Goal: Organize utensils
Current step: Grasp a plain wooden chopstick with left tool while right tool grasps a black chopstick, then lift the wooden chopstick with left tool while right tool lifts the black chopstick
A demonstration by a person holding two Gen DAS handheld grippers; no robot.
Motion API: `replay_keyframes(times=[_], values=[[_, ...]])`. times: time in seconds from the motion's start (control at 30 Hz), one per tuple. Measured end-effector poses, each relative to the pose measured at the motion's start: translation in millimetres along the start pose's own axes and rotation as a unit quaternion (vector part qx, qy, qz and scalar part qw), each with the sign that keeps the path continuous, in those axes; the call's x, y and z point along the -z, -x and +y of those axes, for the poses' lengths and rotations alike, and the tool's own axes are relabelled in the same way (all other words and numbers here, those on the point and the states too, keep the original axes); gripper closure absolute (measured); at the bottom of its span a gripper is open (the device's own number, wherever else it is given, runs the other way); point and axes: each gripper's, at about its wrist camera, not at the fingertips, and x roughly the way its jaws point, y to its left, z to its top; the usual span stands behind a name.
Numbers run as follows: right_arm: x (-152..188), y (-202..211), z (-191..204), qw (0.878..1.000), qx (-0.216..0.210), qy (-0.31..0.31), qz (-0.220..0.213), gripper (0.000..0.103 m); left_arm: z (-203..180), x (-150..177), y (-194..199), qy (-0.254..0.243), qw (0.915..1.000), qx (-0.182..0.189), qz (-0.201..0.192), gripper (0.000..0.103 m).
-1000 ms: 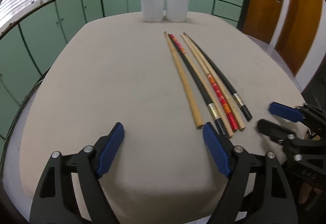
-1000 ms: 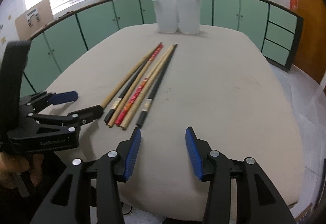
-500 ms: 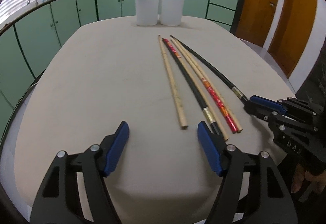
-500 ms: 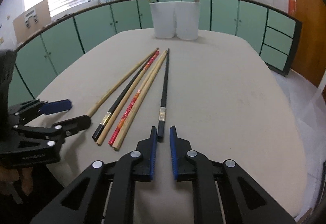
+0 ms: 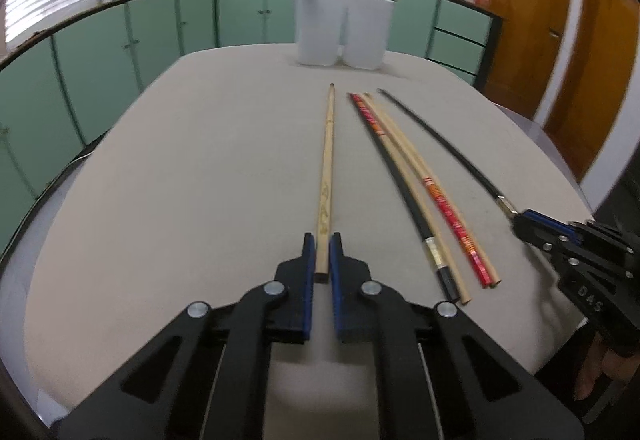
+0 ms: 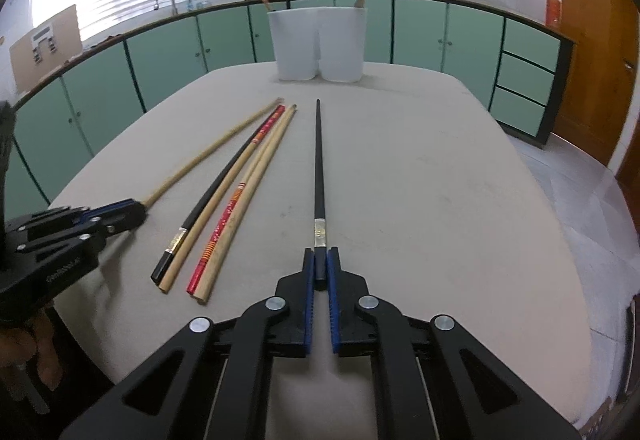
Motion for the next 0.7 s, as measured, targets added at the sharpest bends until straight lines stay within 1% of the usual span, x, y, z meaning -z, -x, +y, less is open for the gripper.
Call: replay_keyframes(times=[0.13,0.2,0.3,0.37,0.4,0.47,0.53,0.6,0.7], values=[[4,5,0,1.0,-0.001,-0.01,0.0,0.096,8,8,11,0.016,0.9999,0.0,0.004,0.097],[6,7,1,1.0,-0.007,-0.011,0.001,0.096,10,11,15,0.014,0.9999,-0.001,0.008,0.096],[6,6,3,1.0,-0.001,-0.005,-0.002,0.095,10,10,13,0.007,0.9999,-0.002,0.009,0.093],[5,6,4,1.0,0.002,-0.001,-0.003,0.095,11,10,13,0.006,0.9999,0.005,0.009,0.086],[5,6,5,1.0,0.002,0.001,-0.003,0.095,9,10,13,0.003,1.0,0.005,0.007,0.086],[3,6,4,1.0,-0.003,0.0,0.0,0.096,10,12,13,0.003,0.9999,0.008,0.005,0.088],[0,8,2,1.0,-0.008,-0.006,0.006,0.096,13,9,16,0.012,0.9997,0.016,0.014,0.096],[-1,16,1,1.0,-0.012,-0.011,0.004,0.096,14,6,21,0.017,0.9994,0.022,0.019,0.096],[-6,37,2,1.0,-0.015,-0.014,-0.008,0.096,16,-4,39,0.023,0.9993,0.028,0.008,0.096]])
